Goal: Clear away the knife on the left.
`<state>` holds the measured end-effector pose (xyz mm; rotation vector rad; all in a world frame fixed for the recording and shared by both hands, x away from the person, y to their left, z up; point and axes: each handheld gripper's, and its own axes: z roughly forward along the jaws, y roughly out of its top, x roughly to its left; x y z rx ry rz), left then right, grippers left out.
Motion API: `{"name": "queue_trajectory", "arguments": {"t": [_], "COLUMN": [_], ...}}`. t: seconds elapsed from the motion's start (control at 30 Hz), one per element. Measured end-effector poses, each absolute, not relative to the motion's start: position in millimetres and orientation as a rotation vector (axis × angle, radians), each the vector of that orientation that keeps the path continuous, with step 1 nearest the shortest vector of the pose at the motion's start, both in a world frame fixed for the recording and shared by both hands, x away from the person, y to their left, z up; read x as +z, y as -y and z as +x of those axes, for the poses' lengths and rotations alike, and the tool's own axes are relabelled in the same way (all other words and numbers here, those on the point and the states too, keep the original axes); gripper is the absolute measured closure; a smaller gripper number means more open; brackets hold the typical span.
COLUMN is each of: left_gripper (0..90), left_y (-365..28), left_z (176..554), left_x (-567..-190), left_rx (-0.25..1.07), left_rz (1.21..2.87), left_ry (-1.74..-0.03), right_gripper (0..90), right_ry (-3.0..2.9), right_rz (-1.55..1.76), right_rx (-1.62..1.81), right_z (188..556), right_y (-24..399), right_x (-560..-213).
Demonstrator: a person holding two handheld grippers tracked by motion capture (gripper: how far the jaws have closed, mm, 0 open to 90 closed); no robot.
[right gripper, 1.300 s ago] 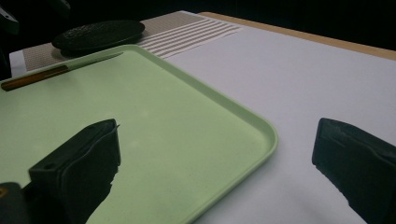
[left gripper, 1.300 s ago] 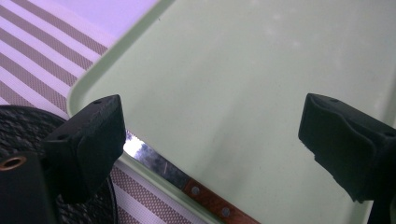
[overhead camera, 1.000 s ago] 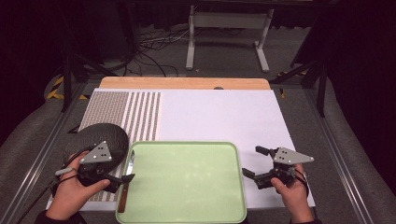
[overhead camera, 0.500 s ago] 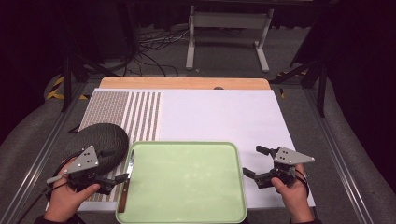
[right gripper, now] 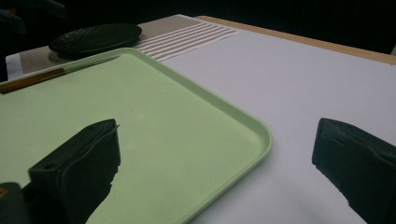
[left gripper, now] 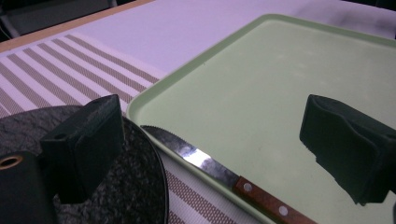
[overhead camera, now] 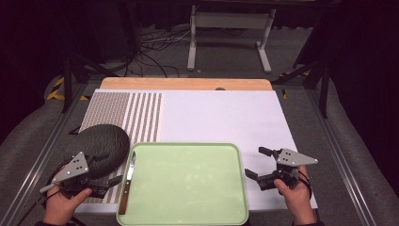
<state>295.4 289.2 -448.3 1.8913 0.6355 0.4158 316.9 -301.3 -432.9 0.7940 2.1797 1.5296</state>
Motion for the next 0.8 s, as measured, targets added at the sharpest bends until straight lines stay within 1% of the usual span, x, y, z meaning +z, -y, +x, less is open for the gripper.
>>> {"name": "queue_trajectory", "arguments": {"t": [0.13, 0.33, 0.8], "left_gripper": [7.6, 7.6, 6.8], "left_y": [-299, -309, -311], "left_z": [292, 293, 294], "left_x": [-456, -466, -466], "left_rx": [0.443, 0.421, 0.426], "left_rz": [1.875, 1.826, 1.815], "left_ry": [-0.674, -0.711, -0.730], "right_gripper": [1.7, 1.7, 1.6], "right_ry": [-2.179, -2.174, -2.163], "right_rz": [0.796, 0.799, 0.800], "right_rx": [1.529, 1.531, 1.539], "right_z": [317, 317, 317], "right_y": [302, 303, 305], "right_x": [-433, -434, -434]}}
